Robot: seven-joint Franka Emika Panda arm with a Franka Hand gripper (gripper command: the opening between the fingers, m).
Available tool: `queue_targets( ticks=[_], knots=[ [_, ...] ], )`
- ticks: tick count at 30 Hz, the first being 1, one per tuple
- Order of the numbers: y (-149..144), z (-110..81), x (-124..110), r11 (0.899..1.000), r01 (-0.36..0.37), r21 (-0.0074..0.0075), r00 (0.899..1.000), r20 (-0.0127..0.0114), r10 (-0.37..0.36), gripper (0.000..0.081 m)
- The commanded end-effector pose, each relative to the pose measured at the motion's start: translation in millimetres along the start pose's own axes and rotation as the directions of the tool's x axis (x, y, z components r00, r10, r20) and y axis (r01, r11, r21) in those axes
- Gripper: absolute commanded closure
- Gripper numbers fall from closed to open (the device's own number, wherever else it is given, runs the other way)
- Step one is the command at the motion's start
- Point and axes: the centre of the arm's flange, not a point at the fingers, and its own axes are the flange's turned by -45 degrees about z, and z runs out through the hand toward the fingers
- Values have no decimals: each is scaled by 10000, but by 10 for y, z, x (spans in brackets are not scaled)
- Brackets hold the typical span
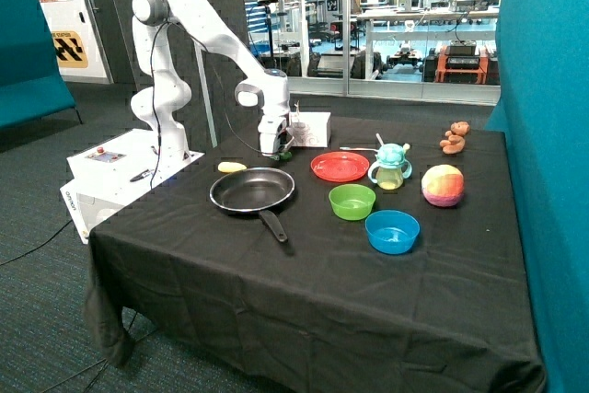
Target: Cook the vegetables
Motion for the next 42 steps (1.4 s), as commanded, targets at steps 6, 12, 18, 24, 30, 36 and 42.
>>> queue_targets(
  ticks=[6,12,18,24,30,36,42],
  knots=[
    [-40,-152,41,9996,276,10,9996,-12,-276,808],
    [-23,-415,108,9983,582,9,9983,-13,-582,808],
    [40,-646,167,9988,487,9,9988,-12,-486,808],
    [191,-842,218,9998,191,10,9998,-12,-191,808],
    [452,-1007,248,9991,-419,11,9991,-12,419,808],
    [722,-1079,262,9958,-916,11,9958,-11,916,808],
    [1066,-1082,243,9897,-1431,12,9897,-10,1431,808]
  ],
)
